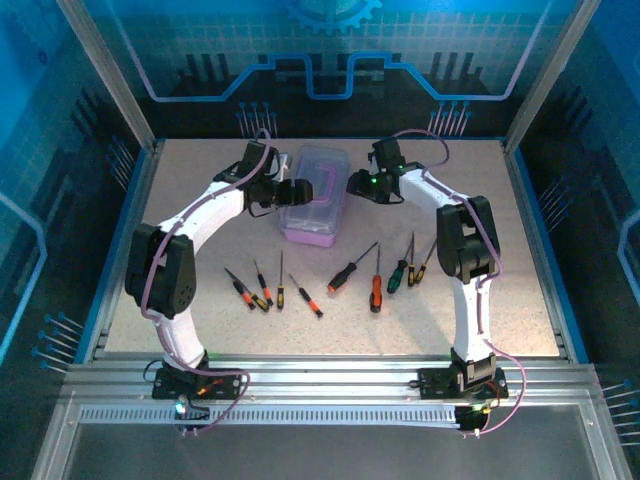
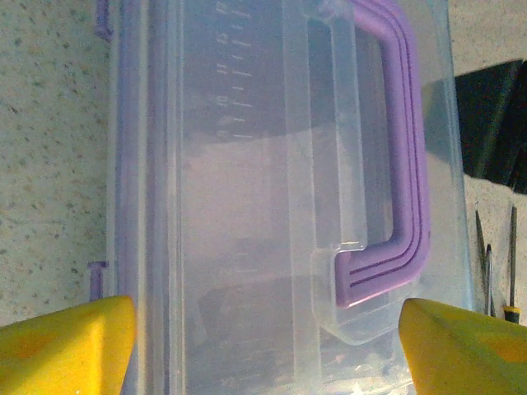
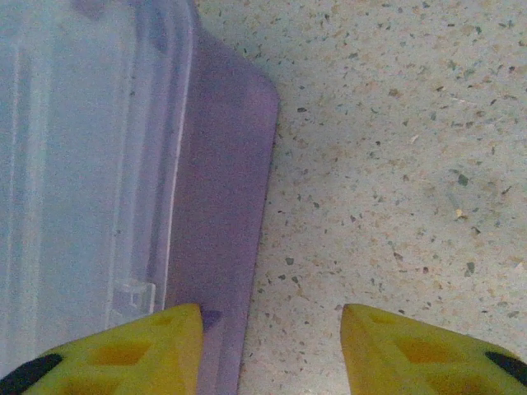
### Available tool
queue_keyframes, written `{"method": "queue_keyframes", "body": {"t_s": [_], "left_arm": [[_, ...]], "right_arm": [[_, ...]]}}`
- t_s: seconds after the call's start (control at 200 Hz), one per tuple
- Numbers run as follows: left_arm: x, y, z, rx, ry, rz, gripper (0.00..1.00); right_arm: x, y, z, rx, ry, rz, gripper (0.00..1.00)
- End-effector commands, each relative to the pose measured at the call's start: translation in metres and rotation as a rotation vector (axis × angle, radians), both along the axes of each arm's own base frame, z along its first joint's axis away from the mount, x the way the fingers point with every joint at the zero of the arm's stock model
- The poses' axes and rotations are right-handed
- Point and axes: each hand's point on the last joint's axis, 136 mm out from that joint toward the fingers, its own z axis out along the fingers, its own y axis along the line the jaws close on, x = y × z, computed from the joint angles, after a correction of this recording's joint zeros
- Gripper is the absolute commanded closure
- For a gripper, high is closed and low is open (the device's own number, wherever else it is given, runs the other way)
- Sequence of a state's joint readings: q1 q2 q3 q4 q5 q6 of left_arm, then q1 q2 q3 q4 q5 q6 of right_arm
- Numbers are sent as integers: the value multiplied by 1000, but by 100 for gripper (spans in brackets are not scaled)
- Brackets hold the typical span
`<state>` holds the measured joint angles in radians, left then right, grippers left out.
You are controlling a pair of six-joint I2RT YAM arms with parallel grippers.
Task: Pack the tool kit
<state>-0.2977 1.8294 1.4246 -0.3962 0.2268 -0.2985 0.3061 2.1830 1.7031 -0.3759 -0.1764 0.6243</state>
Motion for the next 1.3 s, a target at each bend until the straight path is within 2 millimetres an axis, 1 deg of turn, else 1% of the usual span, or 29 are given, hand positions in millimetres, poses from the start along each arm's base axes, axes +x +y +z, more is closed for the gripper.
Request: {"method": "queue_keyframes", "body": {"t_s": [0.0, 0.09, 0.14, 0.195, 0.265, 0.345, 0.39, 0.465, 0.55, 0.605, 0.67, 0.71, 0.81, 0.93, 1.016, 1.076, 1.166, 1.206, 1.271, 1.296], "left_arm": [[-33, -54, 9, -126, 43, -140, 17], [-34, -60, 21, -165, 36, -148, 17], [-36, -63, 31, -187, 27, -165, 16], [-35, -62, 42, -181, 7, -169, 15], [-30, -54, 51, -127, -17, -147, 13], [-19, -37, 56, -20, -26, -87, 12], [-13, -29, 58, 28, -29, -53, 11], [-5, -20, 61, 79, -27, -7, 11], [0, -14, 61, 123, -10, 21, 10], [2, -12, 58, 133, -1, 29, 10], [4, -10, 52, 149, 7, 39, 10], [6, -6, 48, 169, 5, 48, 10], [8, -4, 39, 179, 14, 51, 9], [8, -5, 25, 169, 46, 61, 8], [7, -5, 16, 165, 64, 66, 8], [6, -2, 11, 182, 73, 79, 8], [3, 3, 8, 214, 77, 75, 7], [3, 4, 7, 226, 76, 66, 7], [3, 9, 5, 247, 72, 69, 7], [3, 10, 5, 252, 71, 72, 8]], "right_arm": [[-22, 43, 12, 134, 31, 127, 47], [-24, 39, 20, 135, 15, 123, 46], [-25, 35, 25, 137, 5, 122, 45], [-25, 33, 32, 137, -3, 124, 45], [-24, 27, 39, 131, -10, 123, 45], [-25, 19, 47, 120, -18, 111, 44], [-26, 16, 51, 123, -32, 106, 41], [-32, 17, 59, 171, -85, 140, 32], [-42, 14, 57, 282, -97, 150, 32], [-49, 11, 54, 323, -95, 154, 32], [-59, 10, 46, 320, -76, 157, 33], [-65, 8, 41, 299, -65, 149, 34], [-78, 2, 26, 227, -44, 126, 37], [-100, 9, 13, 147, -17, 145, 40], [-116, 22, 13, 113, -21, 186, 41], [-125, 28, 12, 110, -13, 197, 41], [-134, 36, 17, 121, -22, 222, 41], [-135, 36, 18, 115, -29, 232, 41], [-133, 26, 17, 77, -27, 205, 41], [-131, 24, 19, 73, -34, 206, 41]]}}
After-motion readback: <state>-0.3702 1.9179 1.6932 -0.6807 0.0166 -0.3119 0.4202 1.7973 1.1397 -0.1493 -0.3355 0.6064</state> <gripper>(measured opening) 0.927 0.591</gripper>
